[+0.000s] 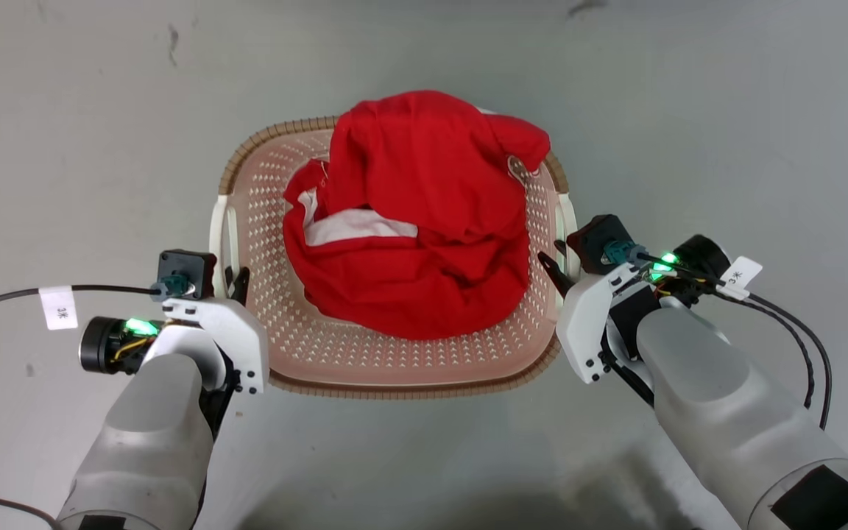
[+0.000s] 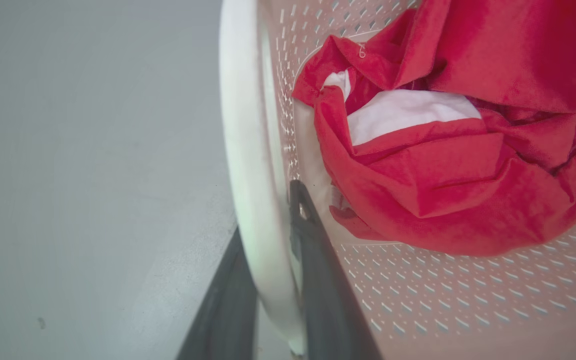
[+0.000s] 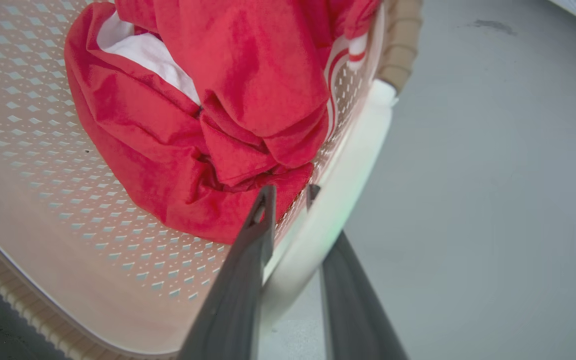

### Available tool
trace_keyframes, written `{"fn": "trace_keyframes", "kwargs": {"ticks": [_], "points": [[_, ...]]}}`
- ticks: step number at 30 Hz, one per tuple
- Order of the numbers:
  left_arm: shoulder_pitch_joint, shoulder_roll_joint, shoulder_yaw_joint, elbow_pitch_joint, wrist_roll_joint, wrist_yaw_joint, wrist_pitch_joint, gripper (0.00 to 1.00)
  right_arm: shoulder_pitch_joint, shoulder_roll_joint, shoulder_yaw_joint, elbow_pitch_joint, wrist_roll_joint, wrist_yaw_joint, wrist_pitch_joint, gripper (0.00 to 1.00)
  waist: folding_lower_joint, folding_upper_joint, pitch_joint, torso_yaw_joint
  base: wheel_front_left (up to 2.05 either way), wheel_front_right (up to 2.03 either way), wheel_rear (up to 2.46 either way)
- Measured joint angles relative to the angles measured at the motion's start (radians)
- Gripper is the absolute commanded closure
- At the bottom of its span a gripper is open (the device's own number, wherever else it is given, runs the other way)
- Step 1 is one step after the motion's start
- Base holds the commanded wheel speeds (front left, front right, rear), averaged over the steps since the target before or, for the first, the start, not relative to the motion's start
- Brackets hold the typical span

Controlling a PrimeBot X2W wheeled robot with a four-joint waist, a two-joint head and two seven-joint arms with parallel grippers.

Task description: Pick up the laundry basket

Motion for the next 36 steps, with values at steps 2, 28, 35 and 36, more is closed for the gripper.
{"fn": "trace_keyframes", "kwargs": {"ticks": [2,28,35,36], "points": [[0.004,-0.002,-0.013,0.006,-0.01,0.0,0.001,1.0,0.008,-0.001,0.007,0.001,0.008,0.0,0.008,1.0,0.0,0.0,-0.025,-0.002,0.0,0.0,0.0],[0.195,-0.035,-0.217,0.018,-0.223,0.0,0.176,1.0,0.182,-0.003,0.144,0.023,0.194,0.0,0.221,1.0,-0.0002,0.0,-0.459,-0.024,0.0,0.0,0.0],[0.247,-0.028,-0.278,-0.003,-0.291,0.0,0.232,1.0,0.23,-0.003,0.183,0.034,0.247,0.0,0.26,1.0,-0.0003,0.0,-0.576,-0.036,0.0,0.0,0.0],[0.252,-0.027,-0.286,-0.005,-0.3,0.0,0.24,1.0,0.235,-0.003,0.187,0.035,0.253,0.0,0.266,1.0,-0.0003,0.0,-0.592,-0.037,0.0,0.0,0.0]]}}
